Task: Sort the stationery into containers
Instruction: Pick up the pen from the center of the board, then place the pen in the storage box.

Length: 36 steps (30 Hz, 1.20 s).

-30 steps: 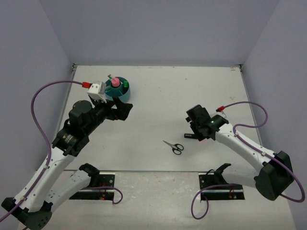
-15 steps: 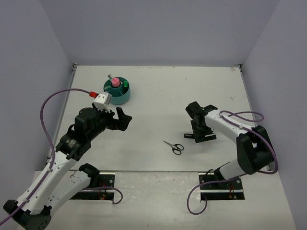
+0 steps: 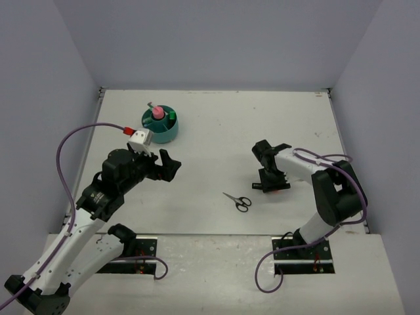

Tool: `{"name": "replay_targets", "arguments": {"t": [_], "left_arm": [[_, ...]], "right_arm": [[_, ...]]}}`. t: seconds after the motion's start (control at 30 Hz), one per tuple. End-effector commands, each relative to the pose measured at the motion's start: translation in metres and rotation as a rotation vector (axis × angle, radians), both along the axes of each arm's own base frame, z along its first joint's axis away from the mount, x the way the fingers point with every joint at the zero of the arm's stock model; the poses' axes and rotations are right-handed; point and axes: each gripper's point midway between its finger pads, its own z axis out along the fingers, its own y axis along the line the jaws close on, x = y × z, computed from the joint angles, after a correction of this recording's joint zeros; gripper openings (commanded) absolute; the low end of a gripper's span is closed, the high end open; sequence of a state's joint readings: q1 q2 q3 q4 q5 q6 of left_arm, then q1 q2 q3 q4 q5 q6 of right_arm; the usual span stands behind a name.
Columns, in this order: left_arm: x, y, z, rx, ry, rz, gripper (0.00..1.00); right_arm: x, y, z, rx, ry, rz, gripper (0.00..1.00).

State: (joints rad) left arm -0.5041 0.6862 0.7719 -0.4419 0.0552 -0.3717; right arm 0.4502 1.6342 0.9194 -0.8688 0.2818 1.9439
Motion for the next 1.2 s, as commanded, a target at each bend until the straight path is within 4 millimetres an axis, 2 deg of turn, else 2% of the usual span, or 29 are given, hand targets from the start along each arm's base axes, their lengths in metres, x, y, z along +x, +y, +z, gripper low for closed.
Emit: {"name": "replay_targets", "arguments": {"t": [0.0, 0.07, 0.17, 0.2, 0.23, 0.3, 0.43, 0.57, 0.6, 0.67, 0.73, 0.8, 0.83, 0.9, 0.93, 1.03, 1.17], "left_arm": [[0.0, 0.0, 0.009, 0.003, -0.051, -0.021, 1.0], [0.0, 0.001, 0.01, 0.002, -0.054, -0.019, 1.0], [0.001, 0.001, 0.011, 0.001, -0.057, -0.016, 1.0], [0.001, 0.001, 0.011, 0.002, -0.056, -0.013, 1.0], [0.001, 0.001, 0.012, -0.001, -0.058, -0.012, 1.0], [0.002, 0.001, 0.013, -0.005, -0.058, -0.01, 1.0], [0.002, 0.0, 0.016, -0.023, -0.058, -0.005, 1.0], [0.005, -0.01, 0.022, -0.1, -0.039, -0.006, 1.0], [0.006, -0.012, 0.024, -0.119, -0.034, -0.008, 1.0], [0.007, -0.021, 0.029, -0.18, -0.022, -0.019, 1.0], [0.008, -0.03, 0.037, -0.232, -0.026, -0.052, 1.0], [0.007, -0.042, 0.045, -0.295, -0.019, -0.094, 1.0], [0.006, -0.049, 0.05, -0.329, -0.018, -0.124, 1.0], [0.0, -0.066, 0.059, -0.407, -0.016, -0.216, 1.0], [-0.002, -0.072, 0.063, -0.442, -0.01, -0.251, 1.0], [-0.004, -0.089, 0.065, -0.507, 0.032, -0.331, 1.0], [-0.014, -0.111, 0.053, -0.517, 0.102, -0.446, 1.0]], "right_arm": [[0.0, 0.001, -0.036, 0.039, -0.031, -0.206, 0.41], [0.0, -0.001, -0.034, 0.029, -0.033, -0.188, 0.28], [0.001, -0.003, -0.028, 0.011, -0.041, -0.146, 0.18], [0.002, -0.003, -0.026, 0.017, -0.054, -0.123, 0.05], [0.005, -0.001, -0.024, 0.031, -0.084, -0.09, 0.02], [0.008, 0.0, -0.025, 0.047, -0.131, -0.043, 0.0], [0.022, 0.003, -0.004, 0.06, -0.269, 0.049, 0.0], [0.052, 0.01, 0.053, -0.124, -0.33, 0.417, 0.0], [0.066, 0.019, 0.073, -0.154, -0.387, 0.502, 0.0], [0.073, 0.039, 0.099, -0.26, -0.446, 0.812, 0.0], [0.076, 0.066, 0.123, -0.326, -0.565, 1.01, 0.0], [0.058, 0.101, 0.158, -0.415, -0.713, 1.359, 0.0], [0.043, 0.125, 0.169, -0.407, -0.798, 1.522, 0.0], [0.007, 0.164, 0.18, -0.346, -0.915, 1.789, 0.0], [-0.01, 0.175, 0.184, -0.33, -0.964, 1.899, 0.0], [-0.04, 0.187, 0.202, -0.328, -1.054, 2.006, 0.0], [-0.052, 0.189, 0.214, -0.362, -1.066, 2.055, 0.0]]}}
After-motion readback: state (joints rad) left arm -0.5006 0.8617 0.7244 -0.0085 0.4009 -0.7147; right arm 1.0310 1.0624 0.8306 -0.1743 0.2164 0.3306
